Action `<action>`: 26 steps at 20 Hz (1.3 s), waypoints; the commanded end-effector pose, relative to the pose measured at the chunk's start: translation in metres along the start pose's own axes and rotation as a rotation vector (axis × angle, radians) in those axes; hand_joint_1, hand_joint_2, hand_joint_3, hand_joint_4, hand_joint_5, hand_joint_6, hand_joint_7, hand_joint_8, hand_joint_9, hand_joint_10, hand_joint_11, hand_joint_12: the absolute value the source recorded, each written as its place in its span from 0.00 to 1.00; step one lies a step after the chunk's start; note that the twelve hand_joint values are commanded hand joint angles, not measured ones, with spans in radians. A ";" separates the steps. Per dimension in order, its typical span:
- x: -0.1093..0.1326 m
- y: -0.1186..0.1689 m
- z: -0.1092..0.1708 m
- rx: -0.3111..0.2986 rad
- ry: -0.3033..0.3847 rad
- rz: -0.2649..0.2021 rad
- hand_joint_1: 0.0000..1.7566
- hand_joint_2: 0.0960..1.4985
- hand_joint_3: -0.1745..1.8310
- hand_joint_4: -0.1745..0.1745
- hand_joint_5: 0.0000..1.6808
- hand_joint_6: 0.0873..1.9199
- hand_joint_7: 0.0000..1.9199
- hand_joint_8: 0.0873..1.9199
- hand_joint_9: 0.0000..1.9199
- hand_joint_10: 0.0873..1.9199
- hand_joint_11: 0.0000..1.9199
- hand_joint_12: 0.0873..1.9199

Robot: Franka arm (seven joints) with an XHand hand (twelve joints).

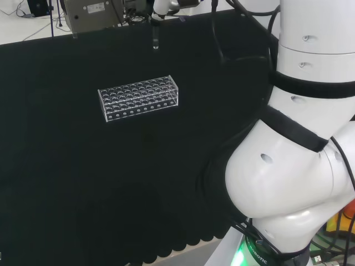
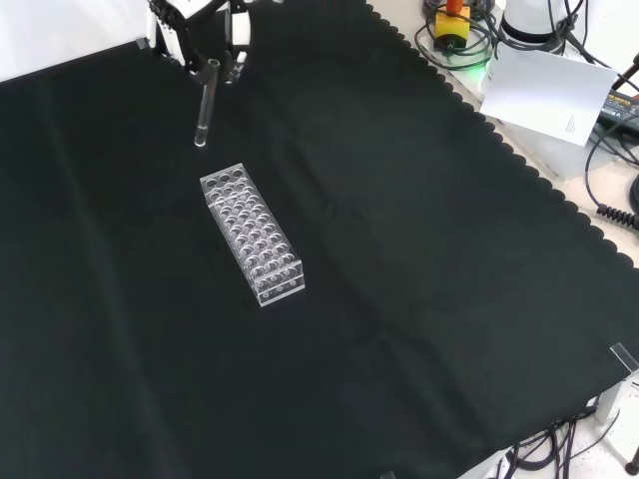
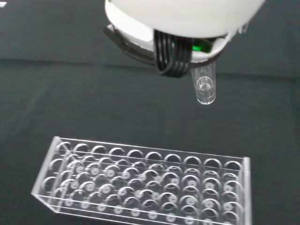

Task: Shake the test tube.

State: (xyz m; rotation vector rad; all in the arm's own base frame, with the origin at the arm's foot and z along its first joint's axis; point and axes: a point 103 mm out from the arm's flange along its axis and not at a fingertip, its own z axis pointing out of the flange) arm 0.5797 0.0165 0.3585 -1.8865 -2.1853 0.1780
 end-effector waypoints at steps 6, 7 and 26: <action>0.071 0.006 -0.002 -0.014 0.070 -0.123 0.82 0.35 0.43 0.00 0.79 0.24 0.73 0.34 0.78 0.00 0.47 0.60; 0.076 0.007 -0.003 -0.015 0.072 -0.134 0.82 0.35 0.43 0.00 0.79 0.24 0.73 0.34 0.78 0.00 0.47 0.60; -0.054 -0.018 -0.006 -0.004 0.005 0.176 0.82 0.35 0.43 0.00 0.79 0.24 0.73 0.34 0.78 0.00 0.47 0.60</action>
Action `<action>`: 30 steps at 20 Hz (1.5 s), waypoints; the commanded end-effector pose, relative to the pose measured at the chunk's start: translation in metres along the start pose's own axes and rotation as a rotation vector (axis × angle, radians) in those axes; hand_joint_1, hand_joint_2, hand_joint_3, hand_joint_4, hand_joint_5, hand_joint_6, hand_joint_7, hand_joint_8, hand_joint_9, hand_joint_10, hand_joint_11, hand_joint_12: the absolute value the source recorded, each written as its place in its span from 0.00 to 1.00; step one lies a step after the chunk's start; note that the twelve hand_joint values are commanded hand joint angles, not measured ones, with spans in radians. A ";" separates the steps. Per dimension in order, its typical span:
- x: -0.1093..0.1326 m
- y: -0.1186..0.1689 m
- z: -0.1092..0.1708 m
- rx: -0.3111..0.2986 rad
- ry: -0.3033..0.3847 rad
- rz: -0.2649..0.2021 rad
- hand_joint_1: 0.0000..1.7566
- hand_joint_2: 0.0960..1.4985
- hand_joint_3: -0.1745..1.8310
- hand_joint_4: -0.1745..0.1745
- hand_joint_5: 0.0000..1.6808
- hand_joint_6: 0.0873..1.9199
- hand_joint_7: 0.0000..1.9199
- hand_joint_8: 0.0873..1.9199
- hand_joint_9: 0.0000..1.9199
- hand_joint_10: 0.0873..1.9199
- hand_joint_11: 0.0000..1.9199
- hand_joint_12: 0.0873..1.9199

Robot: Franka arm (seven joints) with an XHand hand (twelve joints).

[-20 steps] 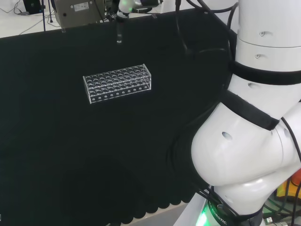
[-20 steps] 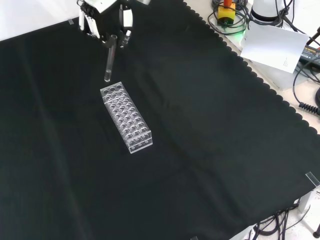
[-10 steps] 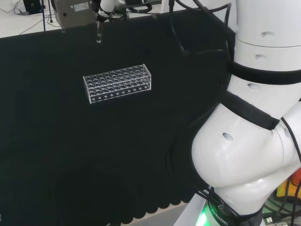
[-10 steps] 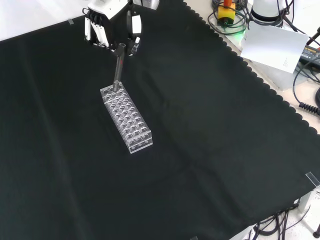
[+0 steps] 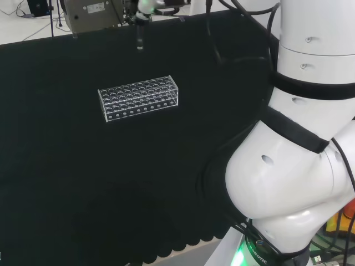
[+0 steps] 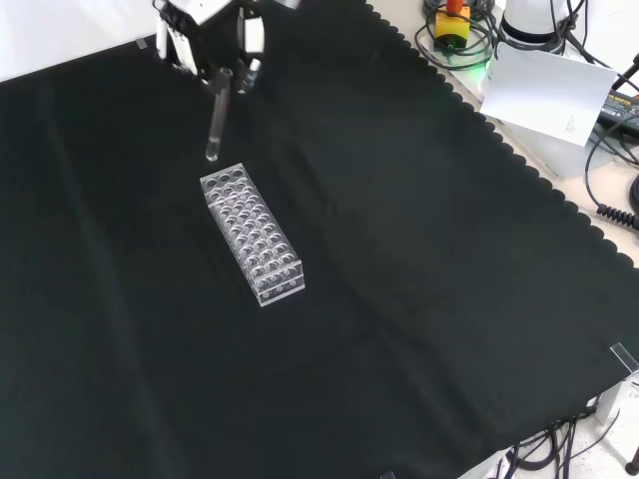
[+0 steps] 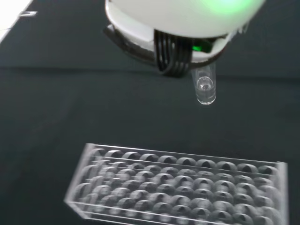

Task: Shake the test tube.

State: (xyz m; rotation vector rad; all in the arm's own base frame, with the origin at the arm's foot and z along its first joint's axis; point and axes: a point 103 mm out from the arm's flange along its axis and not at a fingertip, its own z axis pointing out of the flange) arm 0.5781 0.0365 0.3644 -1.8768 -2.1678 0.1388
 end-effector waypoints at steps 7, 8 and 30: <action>-0.133 -0.040 -0.013 0.020 -0.101 0.308 0.82 0.35 0.43 0.00 0.79 0.24 0.74 0.34 0.78 0.00 0.47 0.60; -0.133 -0.041 -0.012 0.022 -0.102 0.307 0.82 0.35 0.43 0.00 0.79 0.24 0.74 0.34 0.78 0.00 0.47 0.60; 0.028 0.010 0.006 0.067 0.051 -0.085 0.82 0.35 0.43 0.00 0.79 0.24 0.74 0.34 0.78 0.00 0.47 0.60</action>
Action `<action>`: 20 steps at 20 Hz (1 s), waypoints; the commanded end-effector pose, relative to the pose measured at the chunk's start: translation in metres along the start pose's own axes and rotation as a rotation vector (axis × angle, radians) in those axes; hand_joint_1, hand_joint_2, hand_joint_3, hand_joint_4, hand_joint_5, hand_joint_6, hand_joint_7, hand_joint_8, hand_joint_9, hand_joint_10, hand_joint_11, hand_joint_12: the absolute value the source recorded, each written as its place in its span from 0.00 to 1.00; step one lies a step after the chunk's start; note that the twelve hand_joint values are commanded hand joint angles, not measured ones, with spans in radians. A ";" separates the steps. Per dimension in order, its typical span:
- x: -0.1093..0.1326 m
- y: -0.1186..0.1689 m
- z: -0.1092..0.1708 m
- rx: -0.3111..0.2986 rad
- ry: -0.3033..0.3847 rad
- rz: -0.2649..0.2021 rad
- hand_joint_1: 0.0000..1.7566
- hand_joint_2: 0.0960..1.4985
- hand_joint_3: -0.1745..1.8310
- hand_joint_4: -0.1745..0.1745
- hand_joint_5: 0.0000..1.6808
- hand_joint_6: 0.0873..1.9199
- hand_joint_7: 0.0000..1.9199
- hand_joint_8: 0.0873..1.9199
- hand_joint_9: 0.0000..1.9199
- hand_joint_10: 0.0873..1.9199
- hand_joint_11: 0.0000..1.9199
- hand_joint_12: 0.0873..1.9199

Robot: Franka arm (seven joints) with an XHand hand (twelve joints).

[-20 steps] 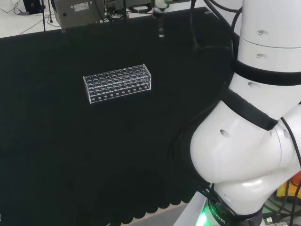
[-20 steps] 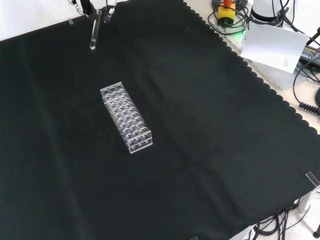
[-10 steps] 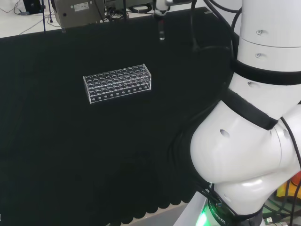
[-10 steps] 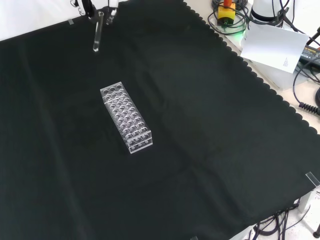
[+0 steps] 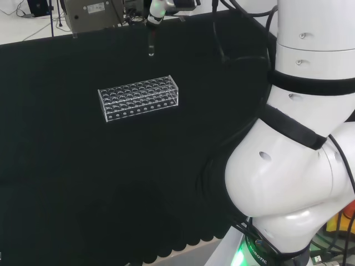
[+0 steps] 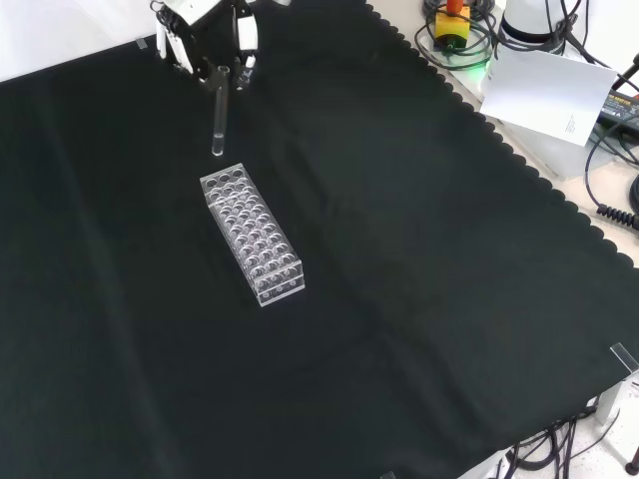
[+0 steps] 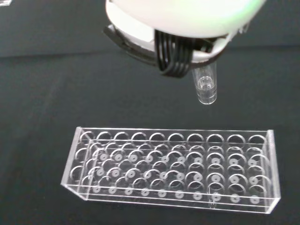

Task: Shake the test tube.

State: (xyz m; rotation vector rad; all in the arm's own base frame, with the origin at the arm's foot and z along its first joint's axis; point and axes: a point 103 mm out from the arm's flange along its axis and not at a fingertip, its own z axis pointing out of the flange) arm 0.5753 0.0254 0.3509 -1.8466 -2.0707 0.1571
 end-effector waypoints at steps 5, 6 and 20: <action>0.012 0.007 -0.004 0.001 -0.057 -0.036 0.82 0.35 0.43 0.00 0.79 0.24 0.74 0.34 0.78 0.00 0.47 0.60; 0.003 0.006 -0.003 0.003 -0.065 -0.015 0.82 0.35 0.43 0.00 0.79 0.24 0.74 0.34 0.78 0.00 0.47 0.60; -0.116 -0.015 -0.009 0.044 -0.169 0.287 0.82 0.35 0.43 0.00 0.79 0.24 0.74 0.34 0.78 0.00 0.47 0.60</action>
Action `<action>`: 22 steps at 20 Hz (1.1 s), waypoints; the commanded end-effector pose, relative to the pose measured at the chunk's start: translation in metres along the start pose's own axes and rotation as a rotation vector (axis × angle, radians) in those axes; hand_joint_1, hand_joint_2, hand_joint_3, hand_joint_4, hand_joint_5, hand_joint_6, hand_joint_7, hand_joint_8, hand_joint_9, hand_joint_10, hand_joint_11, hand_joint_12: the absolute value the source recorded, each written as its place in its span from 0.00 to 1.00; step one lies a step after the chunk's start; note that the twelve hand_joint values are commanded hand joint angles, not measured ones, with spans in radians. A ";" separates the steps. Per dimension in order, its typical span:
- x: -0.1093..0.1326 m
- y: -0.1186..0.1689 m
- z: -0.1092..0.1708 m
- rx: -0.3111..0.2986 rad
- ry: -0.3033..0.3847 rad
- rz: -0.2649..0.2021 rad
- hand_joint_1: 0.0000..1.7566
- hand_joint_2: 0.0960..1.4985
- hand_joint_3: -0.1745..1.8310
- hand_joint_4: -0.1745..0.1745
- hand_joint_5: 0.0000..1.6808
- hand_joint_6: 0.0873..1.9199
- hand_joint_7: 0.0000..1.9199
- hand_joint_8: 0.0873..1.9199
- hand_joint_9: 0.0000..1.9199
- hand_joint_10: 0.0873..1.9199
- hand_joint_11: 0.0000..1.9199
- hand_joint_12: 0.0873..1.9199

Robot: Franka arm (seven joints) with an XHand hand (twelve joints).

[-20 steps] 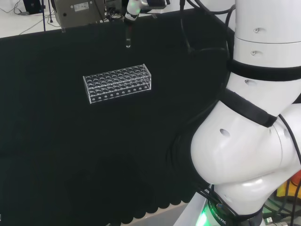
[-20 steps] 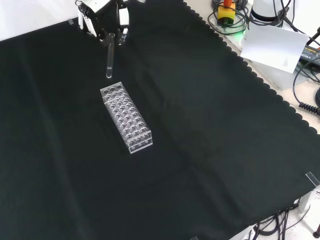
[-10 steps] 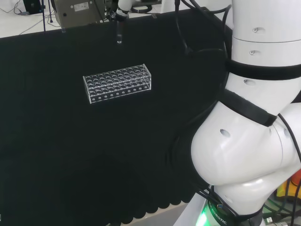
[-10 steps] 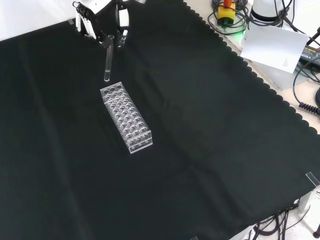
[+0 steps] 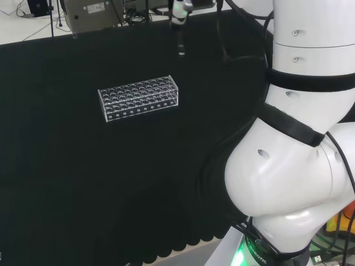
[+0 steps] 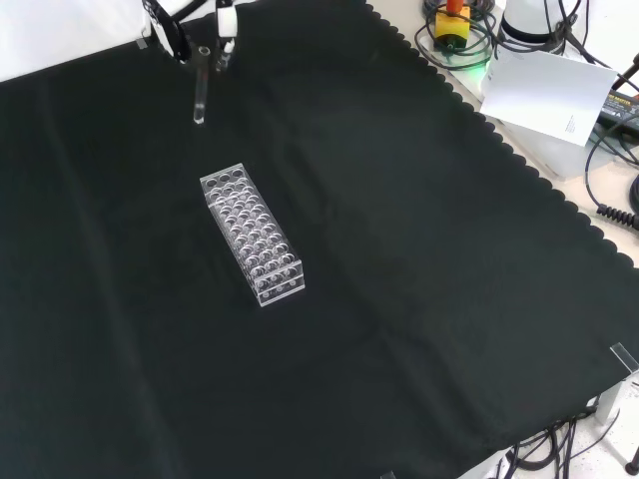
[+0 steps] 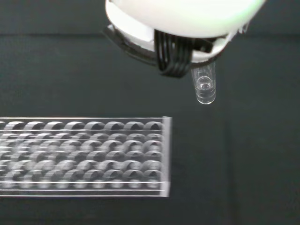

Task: Shake the test tube.

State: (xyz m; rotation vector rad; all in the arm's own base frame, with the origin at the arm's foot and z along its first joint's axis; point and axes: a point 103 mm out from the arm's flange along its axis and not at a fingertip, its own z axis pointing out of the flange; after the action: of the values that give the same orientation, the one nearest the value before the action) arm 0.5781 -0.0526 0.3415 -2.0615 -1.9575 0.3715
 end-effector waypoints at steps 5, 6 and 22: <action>-0.041 -0.001 -0.005 -0.002 -0.021 0.096 0.82 0.35 0.43 0.00 0.79 0.24 0.74 0.34 0.78 0.00 0.47 0.60; -0.037 0.000 -0.005 -0.003 -0.009 0.086 0.82 0.35 0.43 0.00 0.79 0.24 0.74 0.34 0.78 0.00 0.47 0.60; 0.084 0.013 -0.011 -0.006 0.185 -0.184 0.82 0.35 0.43 0.00 0.79 0.24 0.74 0.34 0.78 0.00 0.47 0.60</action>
State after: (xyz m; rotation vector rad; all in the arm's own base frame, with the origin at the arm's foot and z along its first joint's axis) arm 0.5932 -0.0033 0.3443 -1.9317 -1.9782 0.1938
